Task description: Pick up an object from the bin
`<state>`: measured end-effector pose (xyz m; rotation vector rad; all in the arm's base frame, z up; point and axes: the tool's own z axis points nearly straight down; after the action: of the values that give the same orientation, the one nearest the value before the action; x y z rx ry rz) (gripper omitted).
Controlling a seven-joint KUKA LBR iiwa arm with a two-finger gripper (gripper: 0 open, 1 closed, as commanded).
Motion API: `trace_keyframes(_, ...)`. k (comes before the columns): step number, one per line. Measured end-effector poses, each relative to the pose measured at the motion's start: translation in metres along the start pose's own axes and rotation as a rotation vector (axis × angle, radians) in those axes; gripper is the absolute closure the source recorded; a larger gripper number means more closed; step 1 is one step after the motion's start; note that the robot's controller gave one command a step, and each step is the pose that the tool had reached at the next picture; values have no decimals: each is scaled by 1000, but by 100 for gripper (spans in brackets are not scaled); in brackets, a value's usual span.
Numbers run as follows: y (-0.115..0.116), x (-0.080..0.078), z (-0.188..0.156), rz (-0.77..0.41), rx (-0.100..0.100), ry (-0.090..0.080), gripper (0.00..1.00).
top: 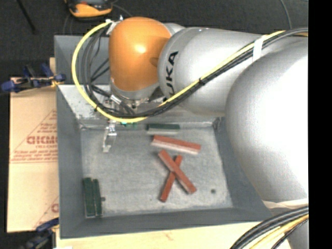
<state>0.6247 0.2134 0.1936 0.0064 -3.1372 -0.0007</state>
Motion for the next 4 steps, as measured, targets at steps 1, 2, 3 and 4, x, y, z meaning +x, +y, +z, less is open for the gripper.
trace_keyframes(1,-1,-2,-6,5,-2,-9,100)
trace_keyframes(2,-1,-2,-6,6,-2,-8,100)
trace_keyframes(3,1,-5,13,-54,-2,-14,100)
trace_keyframes(4,-2,7,44,-261,1,-7,100)
